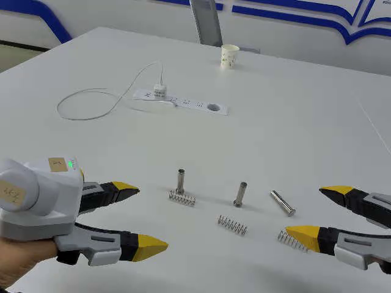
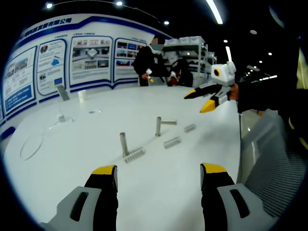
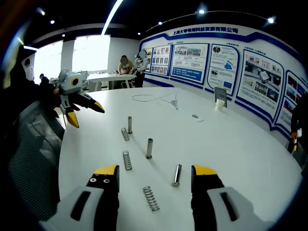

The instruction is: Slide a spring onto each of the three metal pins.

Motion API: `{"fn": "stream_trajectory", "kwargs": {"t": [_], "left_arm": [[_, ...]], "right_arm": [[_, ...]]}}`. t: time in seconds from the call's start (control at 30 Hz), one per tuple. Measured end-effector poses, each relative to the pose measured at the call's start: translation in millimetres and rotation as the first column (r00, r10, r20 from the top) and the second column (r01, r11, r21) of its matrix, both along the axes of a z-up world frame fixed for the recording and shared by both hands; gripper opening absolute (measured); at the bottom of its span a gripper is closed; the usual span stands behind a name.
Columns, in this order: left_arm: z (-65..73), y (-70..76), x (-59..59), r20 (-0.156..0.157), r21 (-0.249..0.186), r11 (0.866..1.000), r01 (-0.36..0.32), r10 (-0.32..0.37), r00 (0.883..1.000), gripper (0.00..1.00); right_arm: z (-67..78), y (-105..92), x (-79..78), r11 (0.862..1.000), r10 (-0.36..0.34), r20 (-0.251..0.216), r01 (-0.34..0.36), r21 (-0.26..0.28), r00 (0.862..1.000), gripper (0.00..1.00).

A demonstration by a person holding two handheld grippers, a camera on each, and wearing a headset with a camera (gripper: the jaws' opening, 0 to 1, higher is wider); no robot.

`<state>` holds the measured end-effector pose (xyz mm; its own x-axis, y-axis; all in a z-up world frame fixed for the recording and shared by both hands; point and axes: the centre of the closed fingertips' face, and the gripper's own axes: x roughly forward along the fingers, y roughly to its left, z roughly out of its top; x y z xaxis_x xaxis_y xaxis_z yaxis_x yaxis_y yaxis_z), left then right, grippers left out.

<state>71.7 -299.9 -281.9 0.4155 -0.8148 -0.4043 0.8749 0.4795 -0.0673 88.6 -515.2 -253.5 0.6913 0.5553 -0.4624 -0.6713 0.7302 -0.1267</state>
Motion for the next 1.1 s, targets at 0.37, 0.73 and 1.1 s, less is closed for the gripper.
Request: {"fn": "stream_trajectory", "kwargs": {"t": [0.37,0.73,1.1], "left_arm": [[-2.2,0.9,0.7,-0.004,0.007,1.0,-0.001,0.001,1.0,0.71],[-3.3,-0.3,-1.1,-0.009,0.015,1.0,0.004,-0.004,1.0,0.7],[-3.3,0.5,-0.7,-0.012,0.009,1.0,0.001,-0.001,1.0,0.69]], "right_arm": [[-3.8,-1.9,36.3,0.999,-0.03,-0.036,0.029,-0.024,0.999,0.51],[-32.7,-10.6,68.3,0.99,-0.113,-0.135,0.1,-0.099,0.984,0.29],[-61.5,-8.9,83.3,0.977,-0.174,-0.221,0.139,-0.164,0.96,0.22]]}}
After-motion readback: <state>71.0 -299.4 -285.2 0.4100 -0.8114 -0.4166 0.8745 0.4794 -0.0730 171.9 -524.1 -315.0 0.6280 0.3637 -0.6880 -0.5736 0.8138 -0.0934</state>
